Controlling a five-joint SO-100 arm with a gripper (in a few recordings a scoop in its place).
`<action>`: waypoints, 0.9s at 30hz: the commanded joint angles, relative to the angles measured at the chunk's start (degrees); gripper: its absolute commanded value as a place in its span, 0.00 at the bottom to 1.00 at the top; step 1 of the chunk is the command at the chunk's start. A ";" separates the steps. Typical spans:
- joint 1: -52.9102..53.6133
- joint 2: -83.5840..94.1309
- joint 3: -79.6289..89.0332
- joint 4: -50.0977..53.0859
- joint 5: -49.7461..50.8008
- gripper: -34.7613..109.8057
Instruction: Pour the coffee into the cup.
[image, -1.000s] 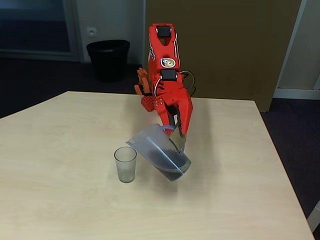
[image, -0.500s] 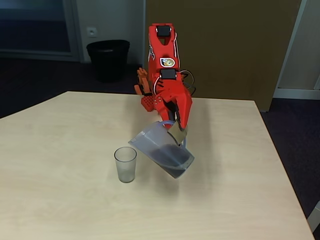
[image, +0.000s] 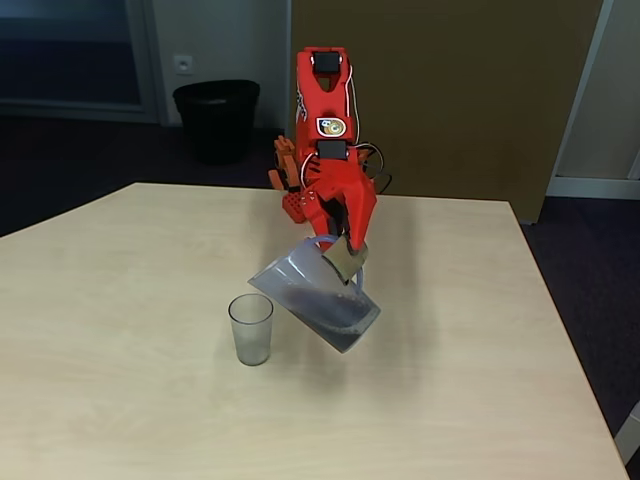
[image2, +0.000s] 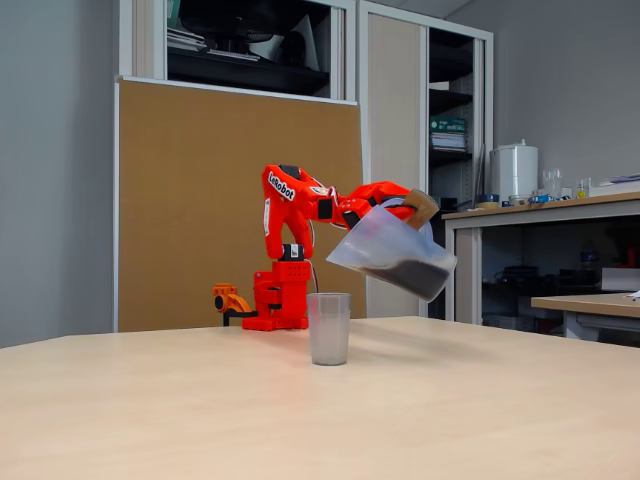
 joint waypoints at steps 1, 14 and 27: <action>0.35 2.37 0.44 -3.34 2.11 0.24; 1.05 1.85 1.93 -7.12 5.71 0.24; 0.18 1.58 2.81 -8.35 5.98 0.24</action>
